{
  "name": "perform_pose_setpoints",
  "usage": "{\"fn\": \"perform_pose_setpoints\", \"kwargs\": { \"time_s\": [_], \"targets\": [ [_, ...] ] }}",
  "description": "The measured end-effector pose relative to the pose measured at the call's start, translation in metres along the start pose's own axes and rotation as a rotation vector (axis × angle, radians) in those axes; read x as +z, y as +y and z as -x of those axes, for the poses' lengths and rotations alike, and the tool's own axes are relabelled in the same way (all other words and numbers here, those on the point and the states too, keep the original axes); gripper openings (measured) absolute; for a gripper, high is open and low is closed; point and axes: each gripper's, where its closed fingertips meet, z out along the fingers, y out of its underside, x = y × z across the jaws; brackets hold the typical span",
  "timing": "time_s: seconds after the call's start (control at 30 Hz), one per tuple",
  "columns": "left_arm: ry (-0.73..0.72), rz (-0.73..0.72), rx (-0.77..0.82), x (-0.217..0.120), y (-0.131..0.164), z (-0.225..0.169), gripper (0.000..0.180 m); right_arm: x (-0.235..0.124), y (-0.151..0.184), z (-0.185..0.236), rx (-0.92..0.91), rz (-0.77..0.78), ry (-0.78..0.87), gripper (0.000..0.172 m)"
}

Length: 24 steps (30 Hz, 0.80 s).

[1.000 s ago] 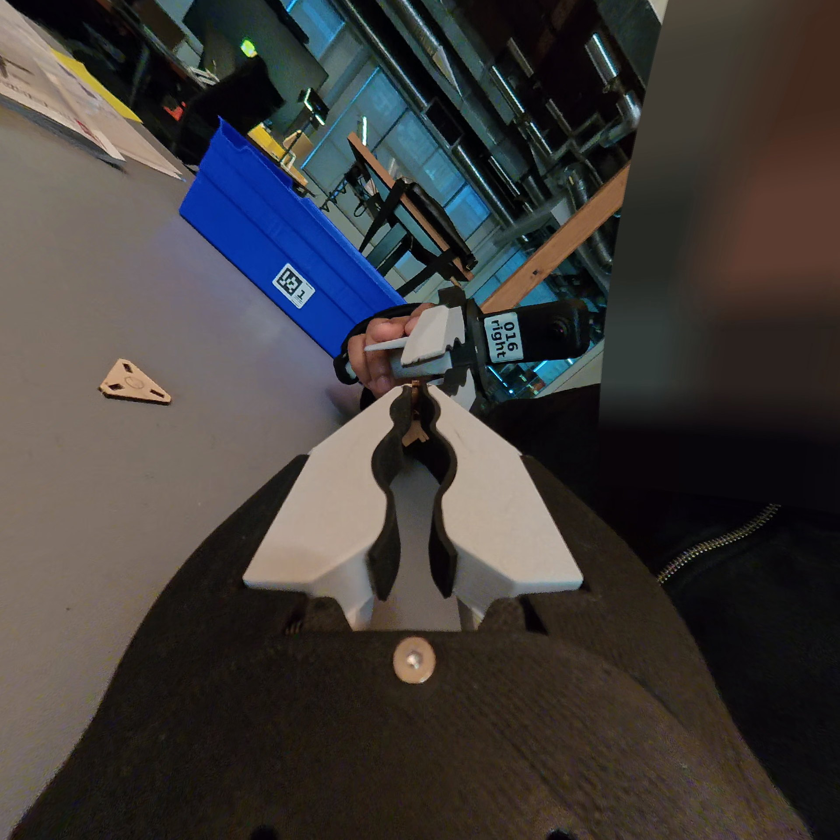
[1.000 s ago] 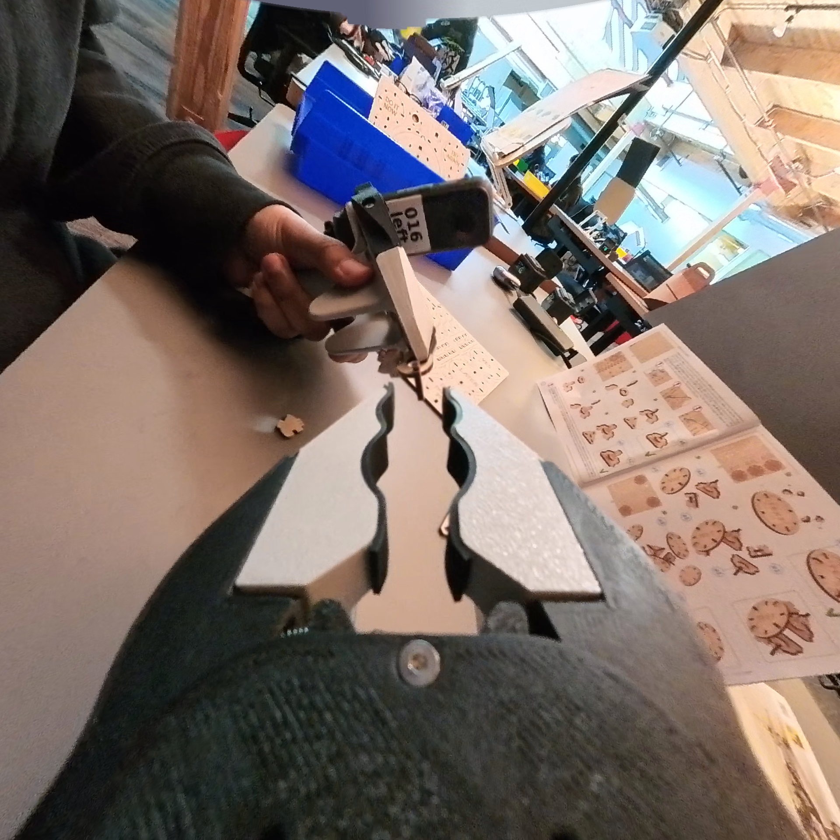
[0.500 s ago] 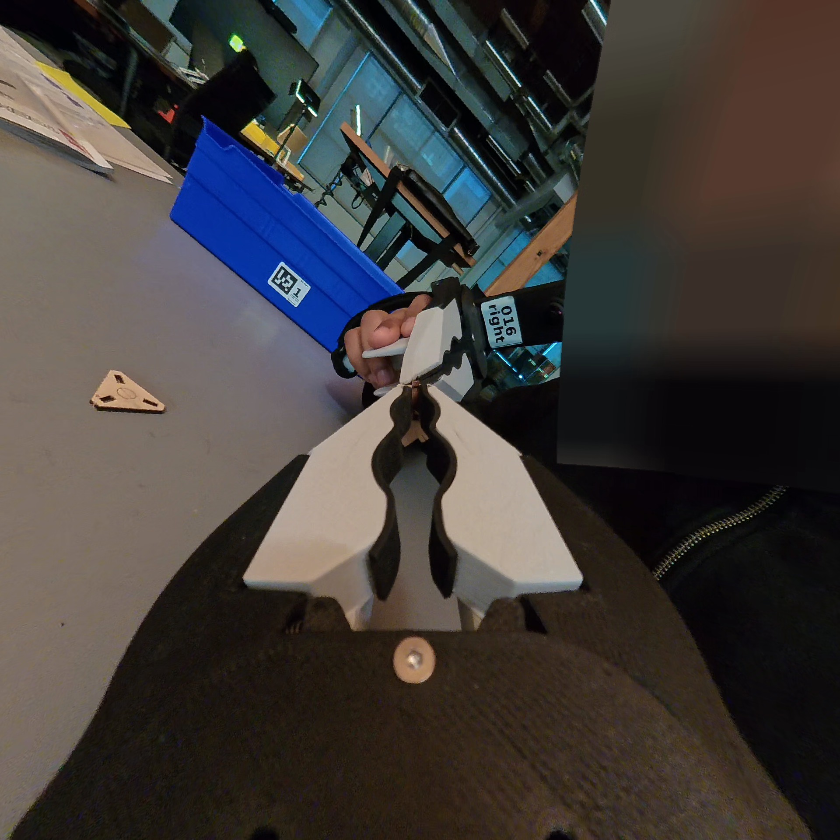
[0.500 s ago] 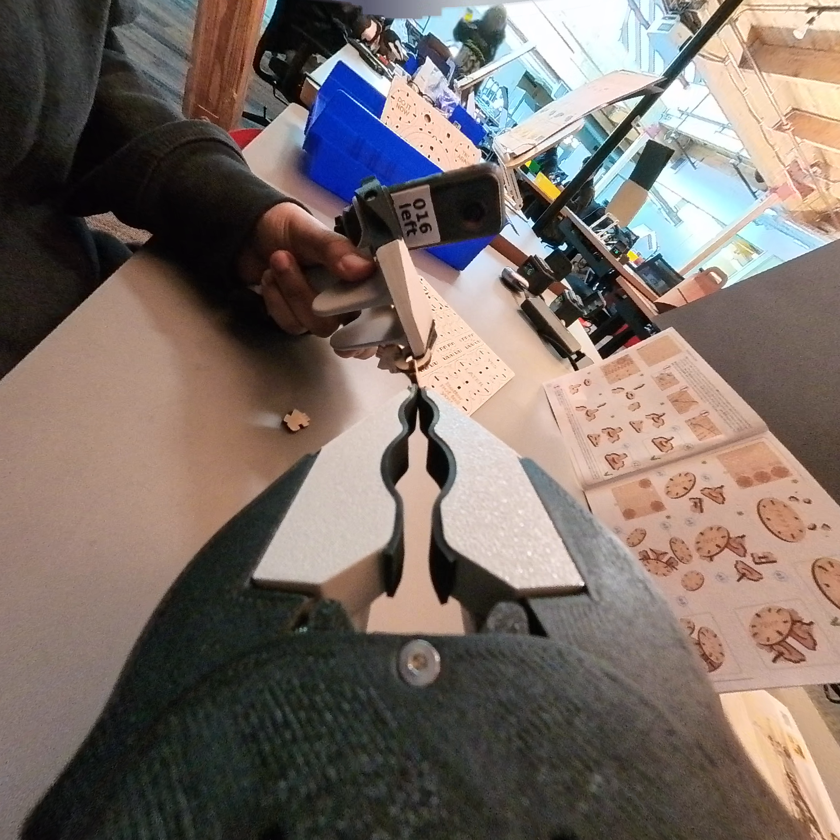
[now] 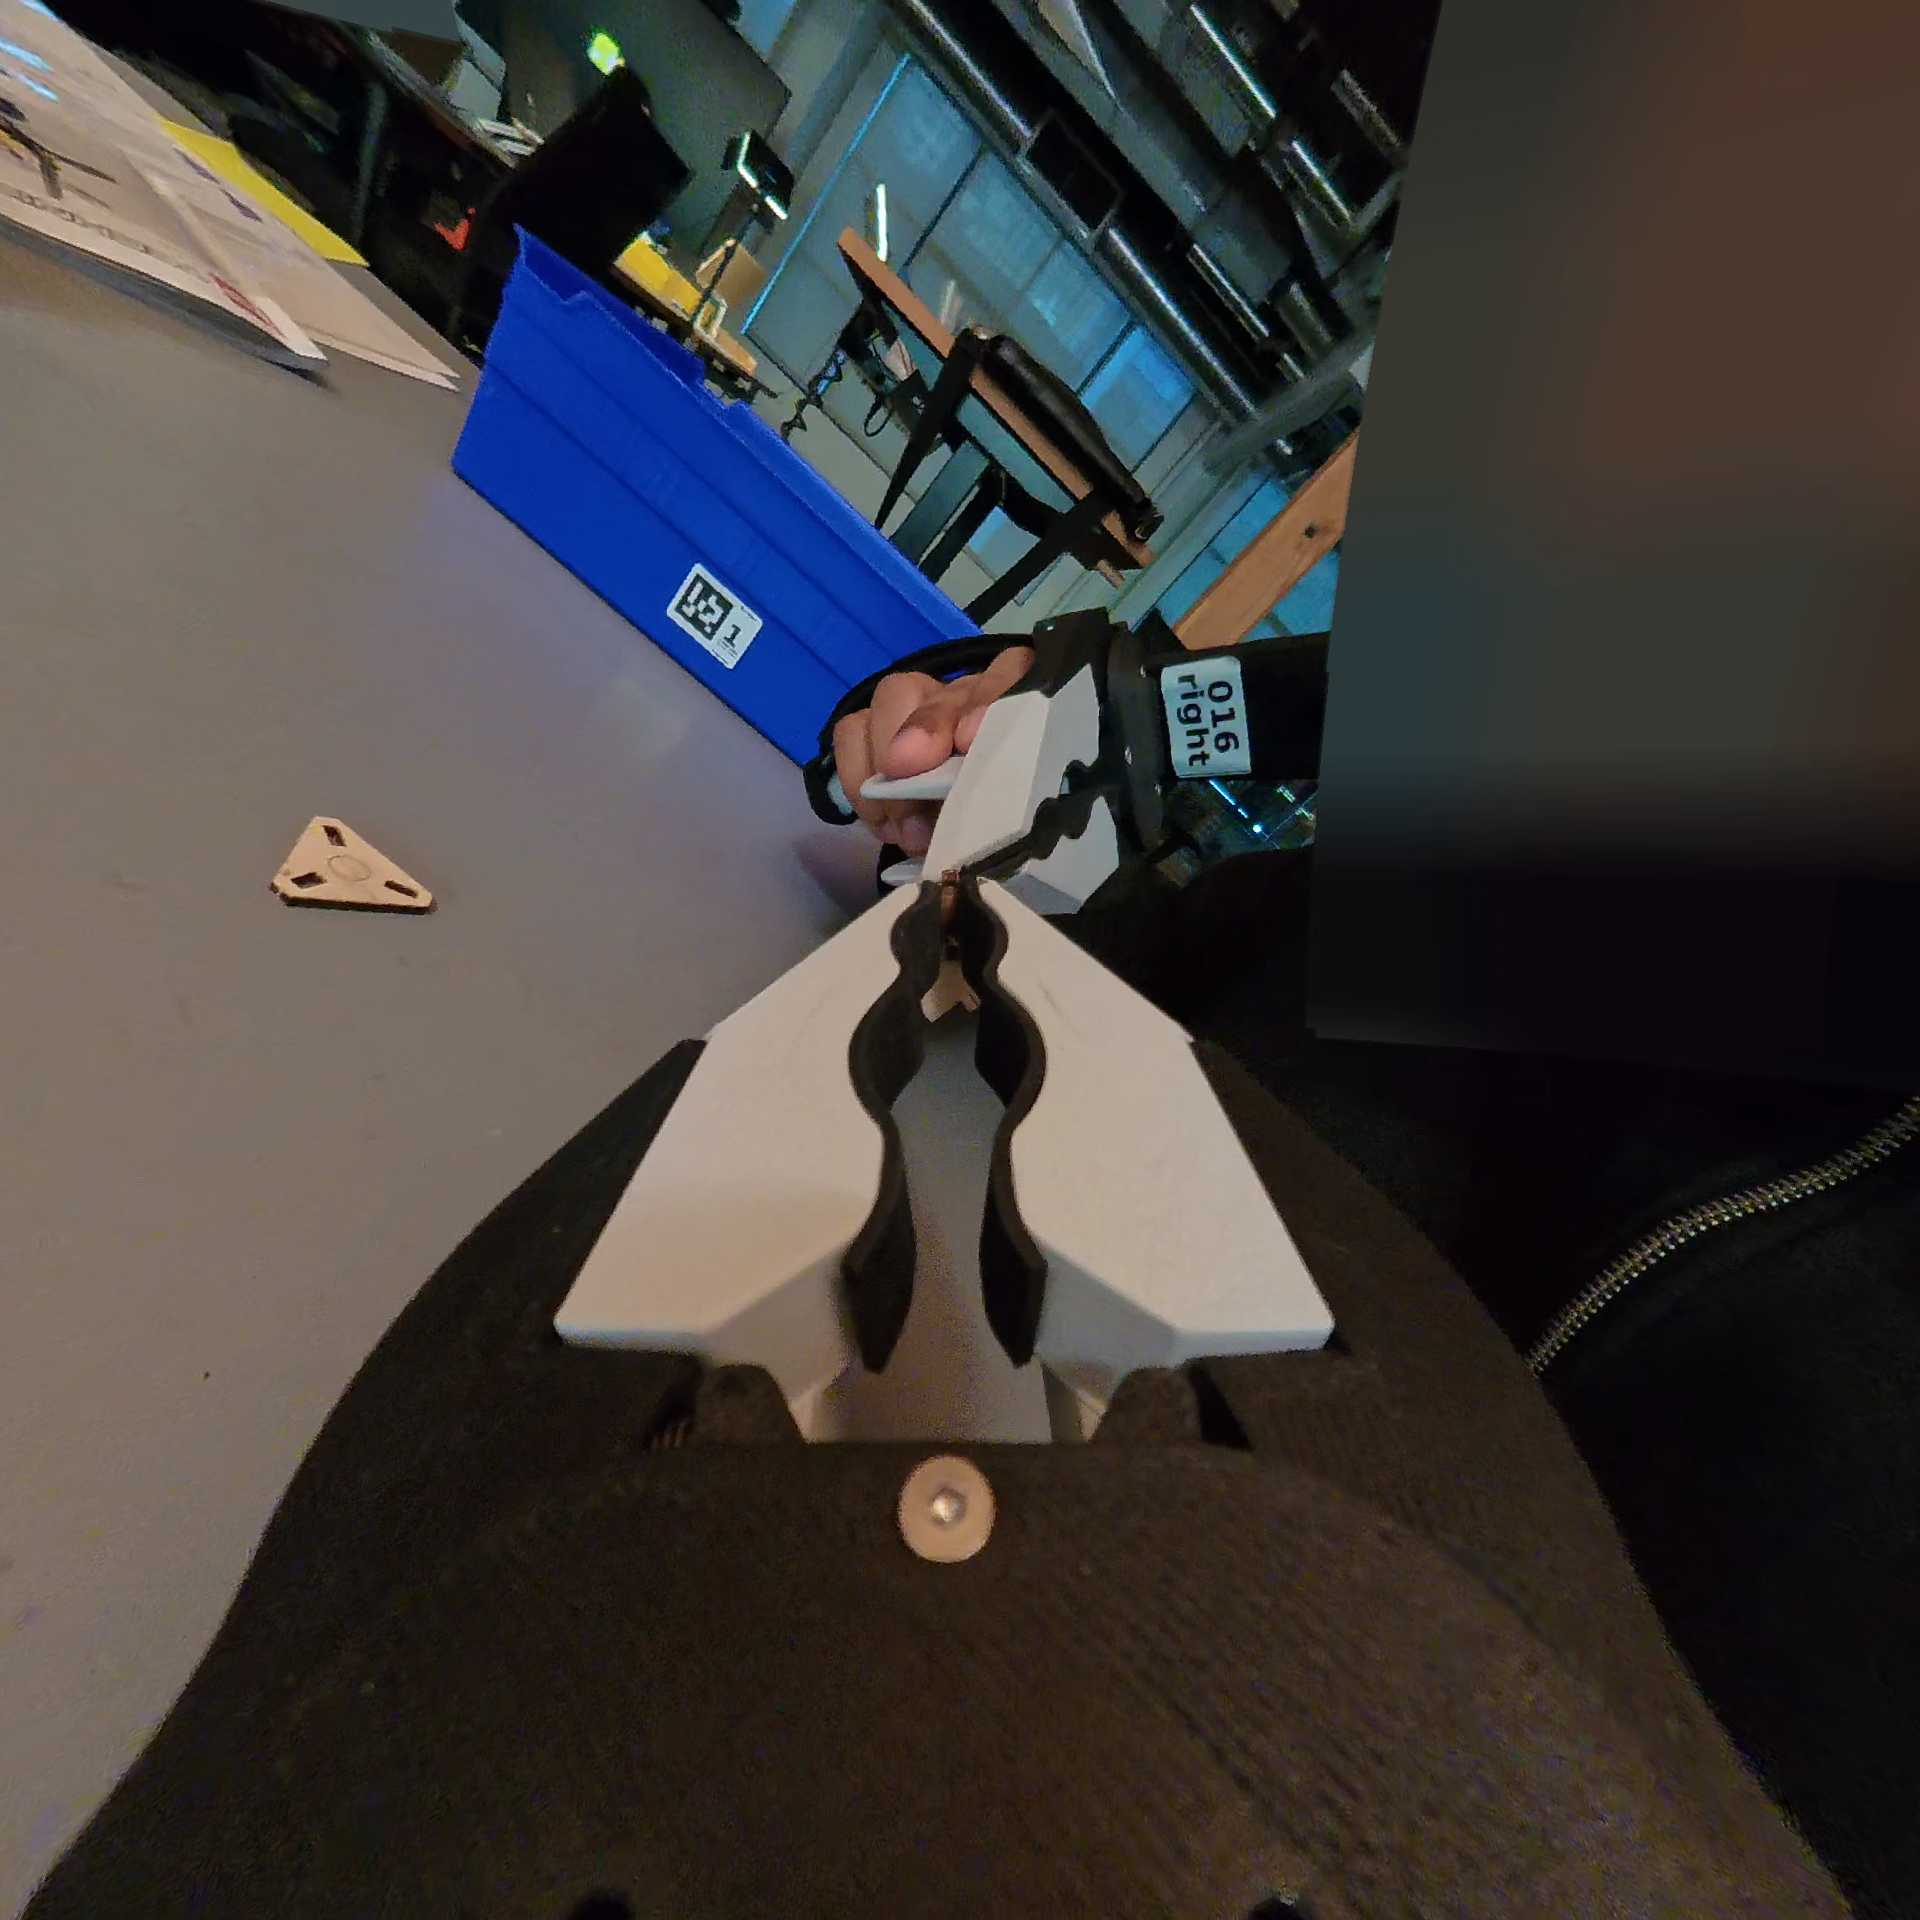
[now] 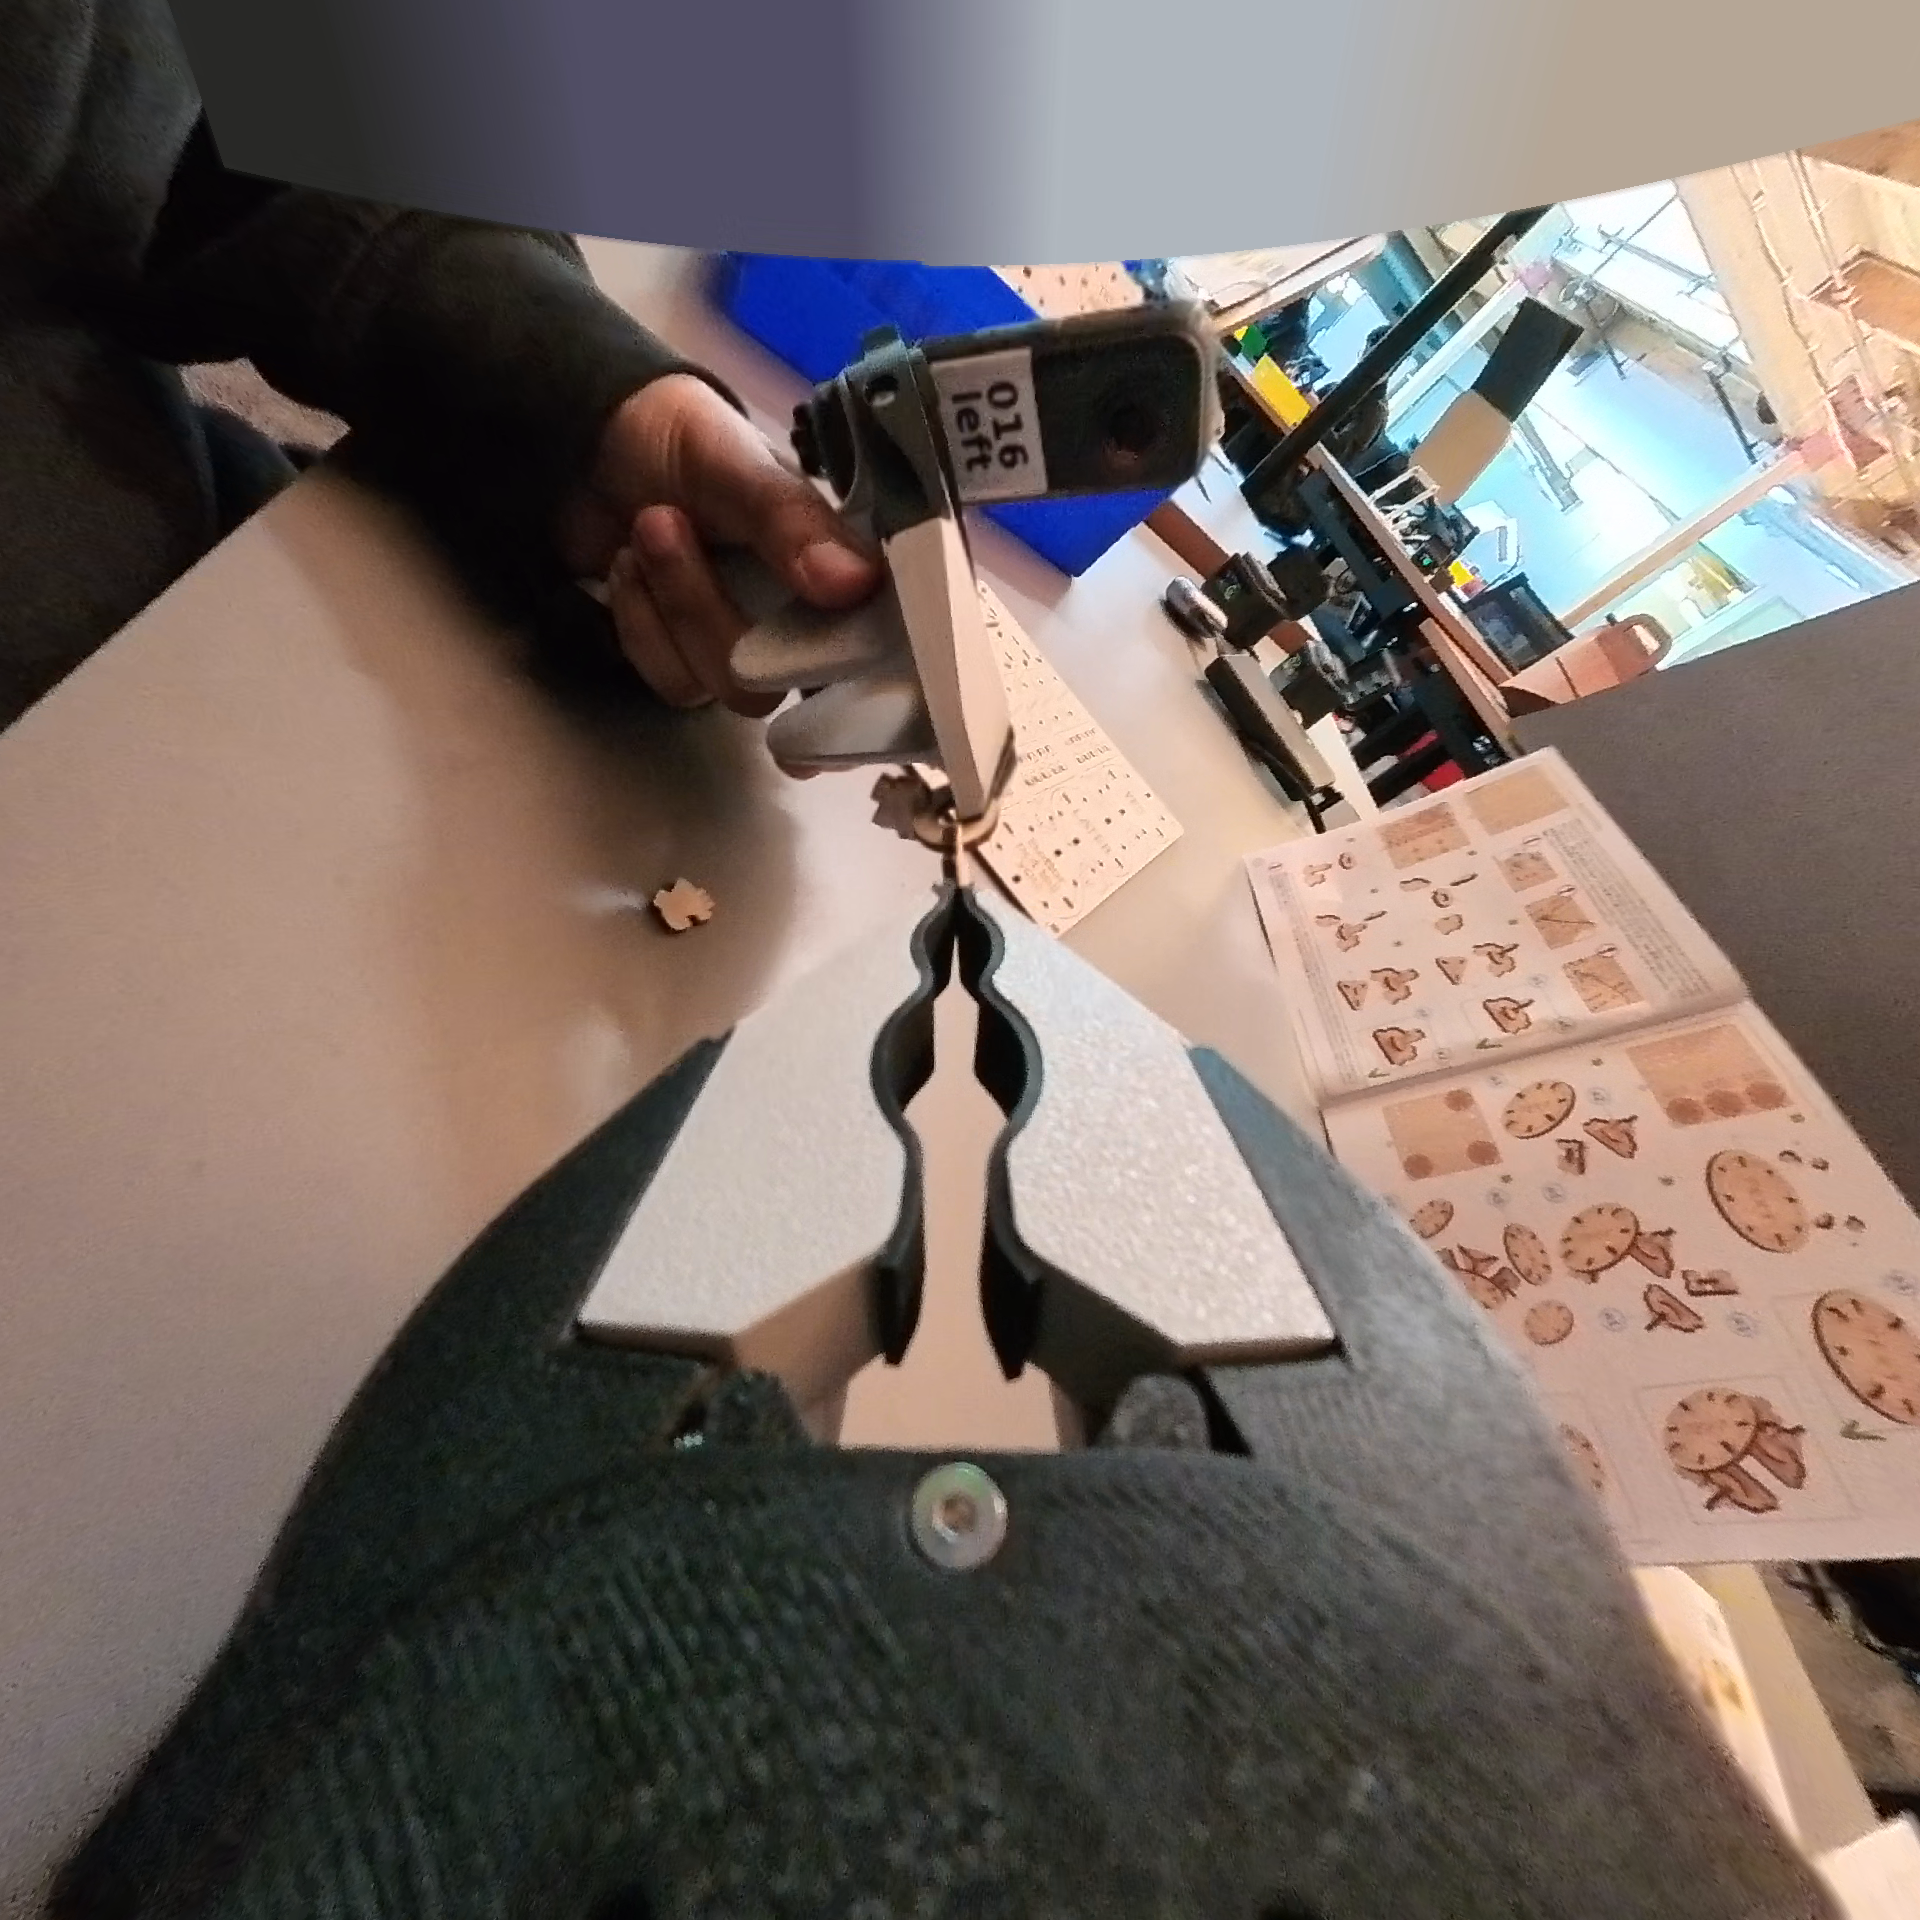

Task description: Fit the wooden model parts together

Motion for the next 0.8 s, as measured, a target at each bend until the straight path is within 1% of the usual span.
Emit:
{"fn": "perform_pose_setpoints", "kwargs": {
  "time_s": [0.13,0.33,0.37,0.4,0.43,0.5,0.53,0.67,0.8],
  "targets": [
    [0.018,-0.013,-0.029,-0.001,-0.002,-0.001,0.0,0.0,-0.002,-0.001,0.018,-0.018,0.001,0.0],
    [-0.06,0.0,0.022,0.0,0.0,0.006,0.0,0.006,0.003,0.009,-0.004,0.015,-0.025,0.0],
    [-0.083,0.046,0.032,0.003,0.007,0.009,0.0,0.009,-0.004,0.014,0.003,-0.017,-0.048,0.0],
    [-0.064,0.085,0.047,0.009,0.014,0.004,0.001,0.011,-0.015,0.018,0.018,-0.052,-0.05,0.0],
    [-0.058,0.061,0.066,0.011,0.011,0.0,0.0,0.013,-0.02,0.02,0.009,-0.046,-0.049,0.0],
    [-0.092,0.052,0.059,0.007,0.009,0.006,0.001,0.012,-0.018,0.017,-0.07,-0.008,-0.005,0.0],
    [-0.09,0.036,0.035,0.005,0.006,0.009,0.0,0.01,-0.017,0.016,-0.066,-0.006,-0.003,0.0],
    [-0.079,-0.018,-0.017,-0.001,-0.003,0.013,0.0,0.0,-0.014,-0.003,0.013,-0.027,0.029,0.0],
    [-0.065,-0.057,-0.056,-0.005,-0.009,0.015,0.0,-0.005,0.012,-0.025,0.097,0.041,0.083,0.0]
  ]
}}
